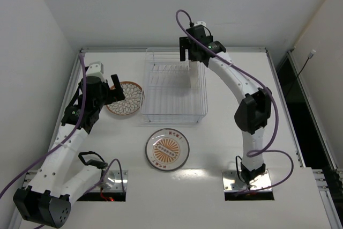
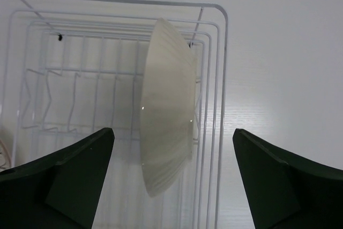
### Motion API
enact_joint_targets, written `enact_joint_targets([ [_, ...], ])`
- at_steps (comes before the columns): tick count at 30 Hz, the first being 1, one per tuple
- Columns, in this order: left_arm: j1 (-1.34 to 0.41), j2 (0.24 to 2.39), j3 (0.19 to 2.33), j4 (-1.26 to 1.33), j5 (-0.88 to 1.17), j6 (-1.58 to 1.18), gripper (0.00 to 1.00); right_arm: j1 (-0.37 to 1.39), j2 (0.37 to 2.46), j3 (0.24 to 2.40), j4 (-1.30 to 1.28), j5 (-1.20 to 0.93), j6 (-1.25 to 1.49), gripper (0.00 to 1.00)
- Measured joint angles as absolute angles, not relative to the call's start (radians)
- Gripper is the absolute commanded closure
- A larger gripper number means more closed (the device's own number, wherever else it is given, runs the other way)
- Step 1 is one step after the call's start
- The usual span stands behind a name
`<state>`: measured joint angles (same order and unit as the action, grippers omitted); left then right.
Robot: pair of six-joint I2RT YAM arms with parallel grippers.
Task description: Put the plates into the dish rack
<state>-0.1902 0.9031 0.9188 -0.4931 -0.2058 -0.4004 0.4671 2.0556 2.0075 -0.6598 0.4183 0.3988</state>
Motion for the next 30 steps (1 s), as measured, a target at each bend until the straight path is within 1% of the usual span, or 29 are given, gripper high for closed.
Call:
enact_joint_targets([
  [6, -0.190, 0.903, 0.919, -0.493, -0.206, -0.400, 0.00, 0.467, 1.991, 1.990, -0.600, 0.315, 0.391, 0.06],
  [8, -0.190, 0.903, 0.919, -0.493, -0.206, -0.400, 0.00, 0.469, 1.952, 1.943, -0.563, 0.274, 0.387, 0.06],
  [12, -0.190, 0.908, 0.919, -0.493, -0.207, -0.400, 0.00, 0.484, 1.798, 1.715, -0.436, 0.124, 0.384, 0.07],
  [17, -0.190, 0.934, 0.919, -0.494, -0.207, -0.403, 0.00, 0.521, 1.642, 1.485, -0.313, -0.041, 0.383, 0.09],
  [23, -0.190, 0.945, 0.919, -0.503, -0.227, -0.406, 0.00, 0.571, 1.445, 1.168, -0.192, -0.137, 0.401, 0.09],
  [27, -0.190, 0.945, 0.919, -0.508, -0.245, -0.416, 0.00, 0.571, 1.288, 0.952, -0.163, -0.162, 0.424, 0.19],
  [30, -0.190, 0.945, 0.919, -0.508, -0.252, -0.421, 0.00, 0.571, 1.199, 0.833, -0.148, -0.172, 0.449, 0.21],
])
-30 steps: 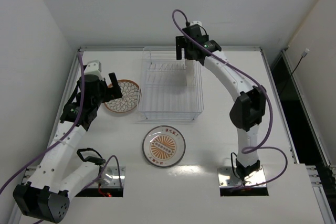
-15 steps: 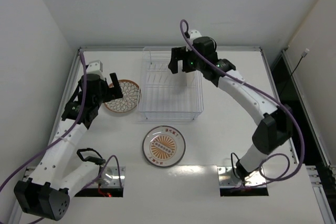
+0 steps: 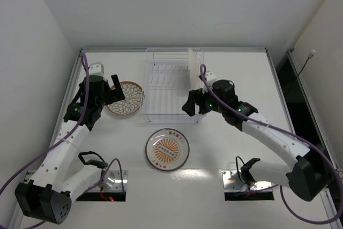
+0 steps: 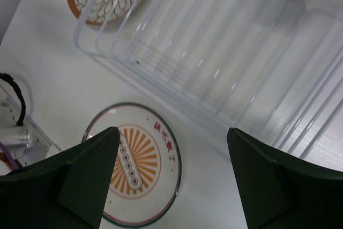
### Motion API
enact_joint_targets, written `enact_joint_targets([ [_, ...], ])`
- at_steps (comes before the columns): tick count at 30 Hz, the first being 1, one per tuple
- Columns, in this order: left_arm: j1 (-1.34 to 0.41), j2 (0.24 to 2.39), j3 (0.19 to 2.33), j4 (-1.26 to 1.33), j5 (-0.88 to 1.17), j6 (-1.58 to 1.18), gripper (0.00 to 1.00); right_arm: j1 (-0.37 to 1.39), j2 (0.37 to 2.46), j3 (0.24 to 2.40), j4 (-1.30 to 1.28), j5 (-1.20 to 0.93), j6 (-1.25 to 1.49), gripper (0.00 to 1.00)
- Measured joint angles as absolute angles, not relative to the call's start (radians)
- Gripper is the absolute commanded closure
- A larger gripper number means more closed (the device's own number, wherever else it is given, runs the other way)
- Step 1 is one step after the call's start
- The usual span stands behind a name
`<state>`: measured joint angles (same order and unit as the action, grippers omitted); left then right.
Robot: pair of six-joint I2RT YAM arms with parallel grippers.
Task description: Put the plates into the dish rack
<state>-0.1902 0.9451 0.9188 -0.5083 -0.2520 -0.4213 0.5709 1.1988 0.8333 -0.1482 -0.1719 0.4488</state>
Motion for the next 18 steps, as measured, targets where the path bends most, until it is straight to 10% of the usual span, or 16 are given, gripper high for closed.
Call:
enact_joint_targets([
  [18, -0.190, 0.931, 0.919, -0.516, -0.278, -0.427, 0.00, 0.595, 0.767, 0.217, -0.021, -0.259, 0.819, 0.30],
])
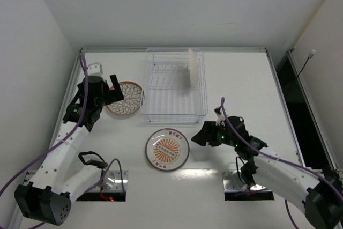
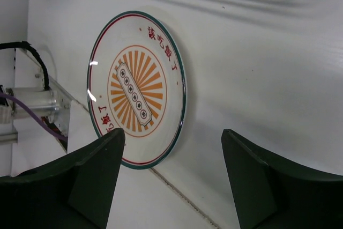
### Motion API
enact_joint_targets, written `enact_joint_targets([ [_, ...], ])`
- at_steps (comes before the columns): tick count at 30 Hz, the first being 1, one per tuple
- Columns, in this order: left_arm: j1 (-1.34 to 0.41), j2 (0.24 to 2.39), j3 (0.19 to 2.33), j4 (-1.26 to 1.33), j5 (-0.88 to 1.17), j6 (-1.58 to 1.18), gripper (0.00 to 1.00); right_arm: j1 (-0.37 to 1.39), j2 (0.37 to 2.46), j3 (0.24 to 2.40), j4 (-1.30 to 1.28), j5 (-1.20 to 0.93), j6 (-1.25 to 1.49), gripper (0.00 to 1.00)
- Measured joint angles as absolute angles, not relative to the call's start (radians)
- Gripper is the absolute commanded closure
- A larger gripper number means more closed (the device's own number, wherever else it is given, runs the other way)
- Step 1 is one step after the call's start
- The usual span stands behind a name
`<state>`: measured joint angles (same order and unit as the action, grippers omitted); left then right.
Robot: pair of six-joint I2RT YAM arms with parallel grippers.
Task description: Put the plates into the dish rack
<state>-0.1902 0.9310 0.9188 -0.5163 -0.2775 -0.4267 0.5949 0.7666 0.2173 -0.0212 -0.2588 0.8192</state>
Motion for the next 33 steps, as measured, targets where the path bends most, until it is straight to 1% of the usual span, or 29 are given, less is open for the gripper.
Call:
enact_joint_targets([
  [4, -0.190, 0.931, 0.919, -0.516, -0.278, -0.427, 0.00, 0.608, 0.829, 0.181, 0.031, -0.266, 0.876, 0.40],
  [5, -0.190, 0.931, 0.919, -0.516, -0.278, -0.427, 0.00, 0.616, 0.864, 0.176, 0.049, -0.266, 0.898, 0.41],
  [7, -0.190, 0.931, 0.919, -0.516, -0.278, -0.427, 0.00, 0.639, 0.920, 0.161, 0.083, -0.260, 0.941, 0.44],
  [11, -0.190, 0.931, 0.919, -0.516, -0.280, -0.427, 0.00, 0.680, 0.925, 0.092, 0.118, -0.223, 1.015, 0.44],
  [16, -0.190, 0.926, 0.919, -0.516, -0.282, -0.430, 0.00, 0.697, 0.912, 0.084, 0.139, -0.186, 1.056, 0.44],
  [24, -0.190, 0.920, 0.919, -0.517, -0.282, -0.430, 0.00, 0.752, 1.216, 0.183, 0.305, -0.230, 1.094, 0.44],
  [25, -0.190, 0.918, 0.919, -0.517, -0.282, -0.430, 0.00, 0.756, 1.250, 0.199, 0.321, -0.240, 1.098, 0.46],
  [26, -0.190, 0.915, 0.919, -0.517, -0.284, -0.430, 0.00, 0.759, 1.277, 0.213, 0.331, -0.249, 1.103, 0.50],
  [27, -0.190, 0.912, 0.919, -0.518, -0.285, -0.431, 0.00, 0.765, 1.304, 0.225, 0.342, -0.254, 1.104, 0.58],
  [29, -0.190, 0.905, 0.919, -0.518, -0.286, -0.430, 0.00, 0.770, 1.343, 0.235, 0.354, -0.264, 1.106, 0.65],
  [30, -0.190, 0.902, 0.919, -0.518, -0.286, -0.431, 0.00, 0.770, 1.357, 0.236, 0.361, -0.271, 1.106, 0.74],
  [32, -0.190, 0.900, 0.919, -0.518, -0.286, -0.430, 0.00, 0.770, 1.370, 0.236, 0.363, -0.273, 1.106, 0.85],
  [33, -0.190, 0.900, 0.919, -0.518, -0.286, -0.430, 0.00, 0.770, 1.376, 0.235, 0.359, -0.274, 1.108, 0.96],
])
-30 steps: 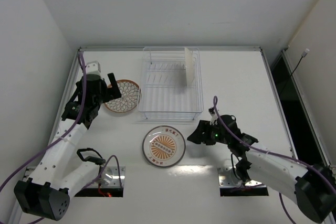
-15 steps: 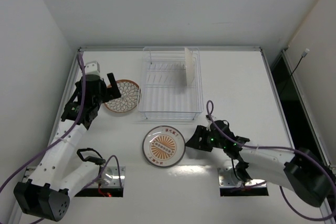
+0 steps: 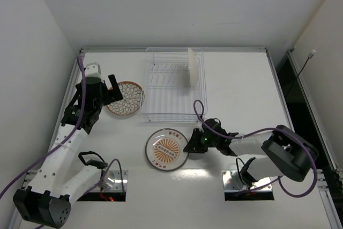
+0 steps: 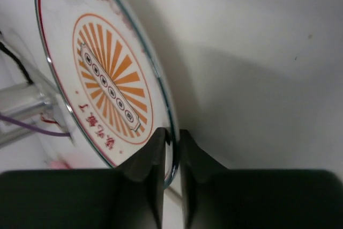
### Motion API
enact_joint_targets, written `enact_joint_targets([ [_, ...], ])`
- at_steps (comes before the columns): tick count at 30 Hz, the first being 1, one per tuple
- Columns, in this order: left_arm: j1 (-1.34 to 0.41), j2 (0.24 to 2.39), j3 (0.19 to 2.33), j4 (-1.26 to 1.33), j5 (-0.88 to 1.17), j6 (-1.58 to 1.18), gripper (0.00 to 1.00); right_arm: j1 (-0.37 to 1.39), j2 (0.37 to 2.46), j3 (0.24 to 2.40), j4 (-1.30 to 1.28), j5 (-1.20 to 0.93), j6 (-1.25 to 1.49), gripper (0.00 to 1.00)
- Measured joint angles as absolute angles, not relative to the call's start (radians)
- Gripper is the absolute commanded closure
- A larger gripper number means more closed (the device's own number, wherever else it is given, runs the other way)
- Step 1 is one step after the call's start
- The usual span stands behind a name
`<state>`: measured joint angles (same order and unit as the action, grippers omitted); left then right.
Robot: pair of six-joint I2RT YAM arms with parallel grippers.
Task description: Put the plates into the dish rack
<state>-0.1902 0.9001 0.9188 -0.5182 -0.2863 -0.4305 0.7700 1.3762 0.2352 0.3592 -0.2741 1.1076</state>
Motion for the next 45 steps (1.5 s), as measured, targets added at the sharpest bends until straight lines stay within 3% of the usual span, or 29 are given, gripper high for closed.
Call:
enact_joint_targets([
  [1, -0.190, 0.900, 0.919, -0.519, -0.286, -0.431, 0.00, 0.770, 1.383, 0.235, 0.359, -0.274, 1.106, 1.00],
  [10, -0.190, 0.892, 0.919, -0.527, -0.292, -0.430, 0.00, 0.783, 1.338, 0.237, 0.351, -0.302, 1.127, 1.00],
  [15, -0.190, 0.886, 0.919, -0.531, -0.295, -0.430, 0.00, 0.809, 1.134, 0.294, 0.093, -0.226, 1.076, 1.00],
  [20, -0.190, 0.880, 0.919, -0.531, -0.296, -0.431, 0.00, 0.827, 0.959, 0.557, -0.325, -0.074, 0.974, 1.00],
  [25, -0.190, 0.880, 0.919, -0.531, -0.303, -0.431, 0.00, 0.828, 0.932, 0.862, -0.567, 0.019, 0.856, 1.00],
  [36, -0.190, 0.881, 0.919, -0.531, -0.315, -0.437, 0.00, 0.830, 1.256, 1.582, -0.908, 0.501, 0.671, 1.00],
  [45, -0.190, 0.881, 0.919, -0.531, -0.315, -0.439, 0.00, 0.823, 1.620, 1.840, -0.920, 0.769, 0.650, 1.00],
])
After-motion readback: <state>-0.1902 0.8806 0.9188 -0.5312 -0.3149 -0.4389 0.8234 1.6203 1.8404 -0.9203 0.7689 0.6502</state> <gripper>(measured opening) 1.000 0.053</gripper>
